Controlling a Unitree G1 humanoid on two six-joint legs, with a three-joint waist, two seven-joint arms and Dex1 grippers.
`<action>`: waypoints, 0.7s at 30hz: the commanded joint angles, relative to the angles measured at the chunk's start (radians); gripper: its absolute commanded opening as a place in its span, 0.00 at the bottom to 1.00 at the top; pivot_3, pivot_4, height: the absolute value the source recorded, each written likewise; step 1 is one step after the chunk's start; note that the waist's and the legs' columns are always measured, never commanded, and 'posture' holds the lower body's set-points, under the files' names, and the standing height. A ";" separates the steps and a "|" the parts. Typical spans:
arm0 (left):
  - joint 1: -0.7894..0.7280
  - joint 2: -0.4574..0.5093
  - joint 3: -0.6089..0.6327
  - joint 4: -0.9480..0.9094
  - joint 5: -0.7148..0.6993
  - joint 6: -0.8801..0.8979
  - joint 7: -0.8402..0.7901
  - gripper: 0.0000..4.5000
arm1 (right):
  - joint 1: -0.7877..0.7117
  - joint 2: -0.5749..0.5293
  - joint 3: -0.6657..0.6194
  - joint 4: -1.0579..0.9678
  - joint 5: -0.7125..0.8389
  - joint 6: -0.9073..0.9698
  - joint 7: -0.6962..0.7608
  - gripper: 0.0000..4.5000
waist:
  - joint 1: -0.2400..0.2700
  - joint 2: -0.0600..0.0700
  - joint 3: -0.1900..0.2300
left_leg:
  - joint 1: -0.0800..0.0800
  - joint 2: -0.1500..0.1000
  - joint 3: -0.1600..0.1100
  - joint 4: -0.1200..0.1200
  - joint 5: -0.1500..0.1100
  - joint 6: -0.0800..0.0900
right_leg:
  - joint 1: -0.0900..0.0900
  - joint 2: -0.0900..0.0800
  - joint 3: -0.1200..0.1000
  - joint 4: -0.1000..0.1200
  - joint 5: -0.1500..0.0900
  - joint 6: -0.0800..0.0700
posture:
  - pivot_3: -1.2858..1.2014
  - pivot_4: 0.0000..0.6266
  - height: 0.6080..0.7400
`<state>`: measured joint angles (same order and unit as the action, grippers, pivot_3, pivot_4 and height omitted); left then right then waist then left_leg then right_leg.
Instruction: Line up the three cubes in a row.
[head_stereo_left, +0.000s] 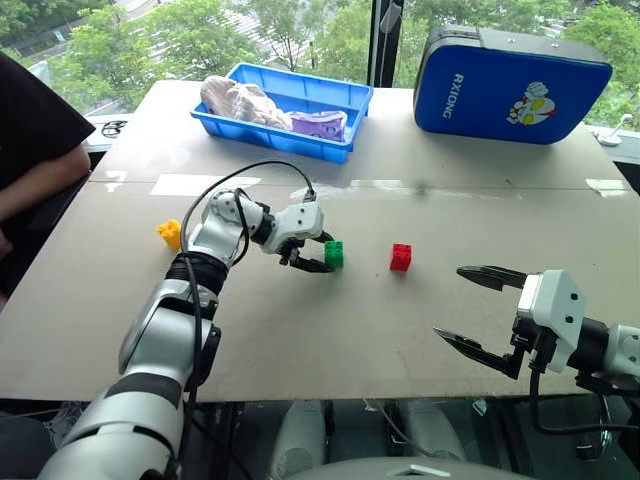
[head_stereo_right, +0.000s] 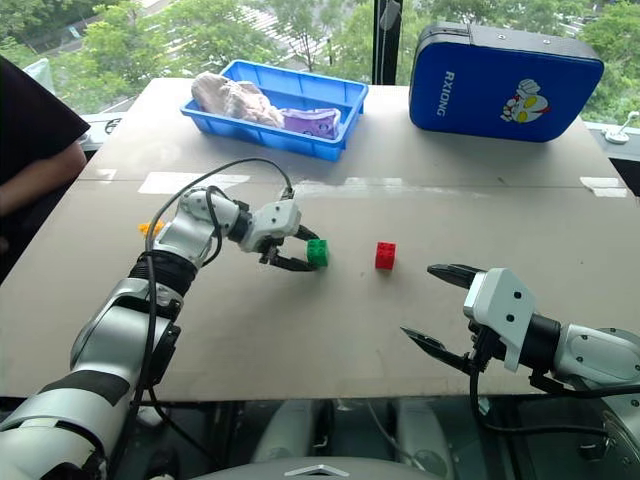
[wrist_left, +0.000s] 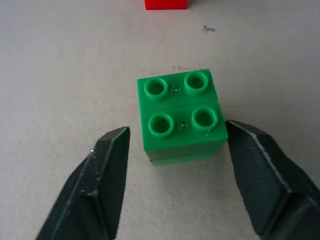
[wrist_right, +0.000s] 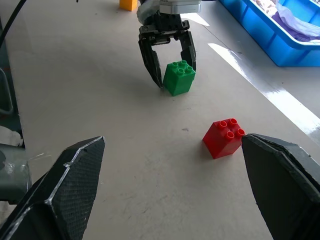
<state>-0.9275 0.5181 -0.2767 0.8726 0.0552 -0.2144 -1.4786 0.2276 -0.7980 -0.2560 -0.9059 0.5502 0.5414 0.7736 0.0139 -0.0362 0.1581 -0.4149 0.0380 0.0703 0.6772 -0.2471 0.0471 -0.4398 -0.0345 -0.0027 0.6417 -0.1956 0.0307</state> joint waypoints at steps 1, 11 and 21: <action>-0.003 0.040 0.053 -0.065 -0.052 0.041 -0.023 0.98 | -0.010 -0.004 -0.031 -0.028 0.011 -0.020 -0.010 1.00 | -0.001 0.000 0.000 | 0.000 0.000 0.000 0.000 0.000 0.000 | 0.000 0.000 0.000 0.000 0.000 0.000 | 0.52 0.24 1.00; 0.232 0.301 0.322 -0.481 -0.209 0.524 0.154 0.98 | -0.109 0.032 0.066 0.034 0.028 -0.052 0.007 1.00 | -0.024 0.000 0.000 | 0.001 0.004 -0.003 0.000 0.000 0.000 | -0.001 0.000 0.000 0.001 0.000 0.000 | 0.52 0.24 1.00; 0.384 0.546 0.506 -0.486 -0.234 0.747 0.297 0.98 | -0.216 0.049 0.165 0.126 0.031 -0.094 0.072 1.00 | -0.020 0.000 0.000 | 0.001 0.003 -0.002 0.000 0.000 0.000 | -0.001 -0.001 0.000 0.001 -0.001 0.001 | 0.52 0.24 1.00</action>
<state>-0.5359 1.0266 0.1947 0.3799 -0.1636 0.5532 -1.1642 0.0208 -0.7517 -0.0875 -0.7697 0.5642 0.4720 0.8322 -0.0058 -0.0366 0.1585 -0.4142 0.0412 0.0679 0.6768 -0.2471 0.0469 -0.4405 -0.0352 -0.0033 0.6421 -0.1962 0.0312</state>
